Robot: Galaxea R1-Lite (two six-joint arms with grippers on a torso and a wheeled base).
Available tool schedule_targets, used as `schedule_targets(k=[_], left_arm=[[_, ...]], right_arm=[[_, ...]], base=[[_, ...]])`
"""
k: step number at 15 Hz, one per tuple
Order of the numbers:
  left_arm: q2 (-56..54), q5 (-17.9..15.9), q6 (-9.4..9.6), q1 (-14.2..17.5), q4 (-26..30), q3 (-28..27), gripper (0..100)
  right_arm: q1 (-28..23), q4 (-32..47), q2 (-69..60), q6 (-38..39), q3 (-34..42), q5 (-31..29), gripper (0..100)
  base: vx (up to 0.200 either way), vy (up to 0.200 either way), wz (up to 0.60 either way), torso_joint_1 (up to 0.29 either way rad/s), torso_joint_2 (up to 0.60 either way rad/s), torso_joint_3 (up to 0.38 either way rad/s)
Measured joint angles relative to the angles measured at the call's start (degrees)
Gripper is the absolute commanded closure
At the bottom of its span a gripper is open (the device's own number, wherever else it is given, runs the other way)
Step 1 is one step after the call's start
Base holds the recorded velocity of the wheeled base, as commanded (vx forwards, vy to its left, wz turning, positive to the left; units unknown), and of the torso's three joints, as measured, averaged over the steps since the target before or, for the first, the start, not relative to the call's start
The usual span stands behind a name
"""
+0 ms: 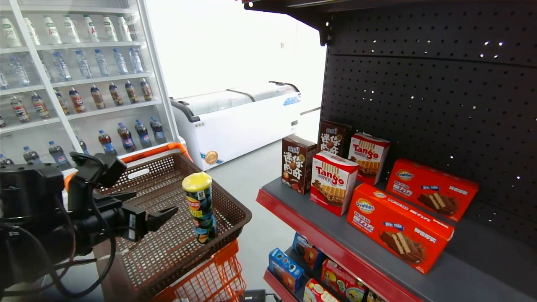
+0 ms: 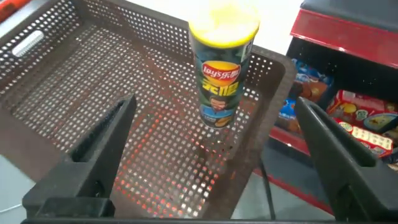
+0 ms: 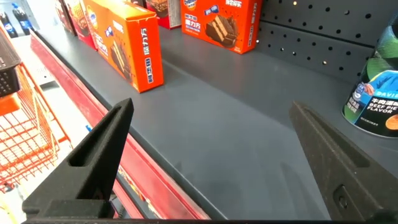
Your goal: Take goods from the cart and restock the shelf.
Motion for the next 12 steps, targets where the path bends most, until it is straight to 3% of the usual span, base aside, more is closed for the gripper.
schedule_targets(k=[5,10,12], left_arm=[[15.75,0.24,2.32,-1.71,-12.29,-0.61,0],[28.78,0.27,2.76,-2.71,-27.06,-1.97,0],[32.78,0.29,2.78,-2.78,-30.32,-3.04,0]], right_arm=[[0.00,0.00,0.00,0.00,0.00,0.00,0],[0.00,0.00,0.00,0.00,0.00,0.00,0],[0.00,0.00,0.00,0.00,0.00,0.00,0]], base=[[0.000,0.000,0.00,0.000,0.00,0.000],[0.000,0.000,0.00,0.000,0.00,0.000],[0.000,0.000,0.00,0.000,0.00,0.000]])
